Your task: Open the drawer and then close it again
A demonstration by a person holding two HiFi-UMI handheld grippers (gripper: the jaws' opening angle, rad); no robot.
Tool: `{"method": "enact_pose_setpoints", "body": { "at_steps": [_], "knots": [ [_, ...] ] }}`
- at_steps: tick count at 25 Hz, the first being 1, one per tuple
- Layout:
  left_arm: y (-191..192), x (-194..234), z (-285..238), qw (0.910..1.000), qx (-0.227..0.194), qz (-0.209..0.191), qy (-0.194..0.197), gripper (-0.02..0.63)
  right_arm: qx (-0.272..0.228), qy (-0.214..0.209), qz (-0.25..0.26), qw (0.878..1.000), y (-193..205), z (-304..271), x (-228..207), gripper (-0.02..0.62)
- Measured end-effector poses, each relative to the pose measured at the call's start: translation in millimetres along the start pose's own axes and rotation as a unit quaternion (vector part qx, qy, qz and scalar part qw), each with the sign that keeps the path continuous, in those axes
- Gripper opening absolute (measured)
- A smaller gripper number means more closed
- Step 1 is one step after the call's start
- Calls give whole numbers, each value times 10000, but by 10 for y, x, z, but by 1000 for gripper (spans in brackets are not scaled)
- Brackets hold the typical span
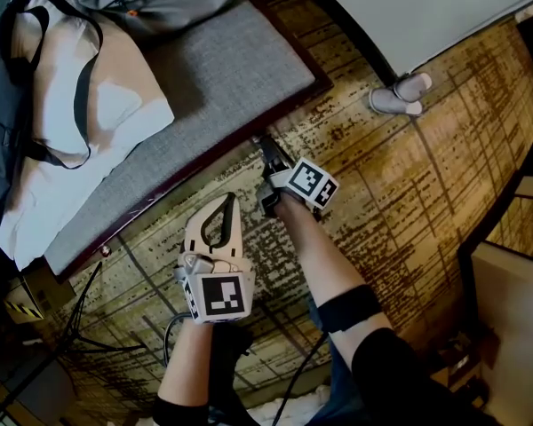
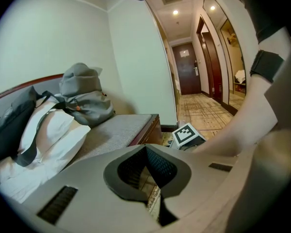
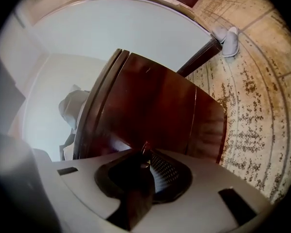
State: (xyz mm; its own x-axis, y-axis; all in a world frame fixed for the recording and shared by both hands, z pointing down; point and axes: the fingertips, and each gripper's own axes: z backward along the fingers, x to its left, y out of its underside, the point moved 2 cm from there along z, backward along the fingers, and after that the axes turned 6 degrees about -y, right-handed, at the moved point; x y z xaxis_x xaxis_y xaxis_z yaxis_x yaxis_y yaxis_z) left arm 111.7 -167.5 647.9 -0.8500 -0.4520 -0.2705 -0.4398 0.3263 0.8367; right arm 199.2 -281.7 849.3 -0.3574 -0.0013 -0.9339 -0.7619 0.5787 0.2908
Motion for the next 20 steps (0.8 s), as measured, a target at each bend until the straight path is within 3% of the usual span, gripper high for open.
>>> {"method": "enact_pose_setpoints", "body": {
  "at_steps": [20],
  "knots": [
    [-15,-183,171,9997,106,-58,215,2,322,590,103,9977,-5,57,8,77]
  ]
}}
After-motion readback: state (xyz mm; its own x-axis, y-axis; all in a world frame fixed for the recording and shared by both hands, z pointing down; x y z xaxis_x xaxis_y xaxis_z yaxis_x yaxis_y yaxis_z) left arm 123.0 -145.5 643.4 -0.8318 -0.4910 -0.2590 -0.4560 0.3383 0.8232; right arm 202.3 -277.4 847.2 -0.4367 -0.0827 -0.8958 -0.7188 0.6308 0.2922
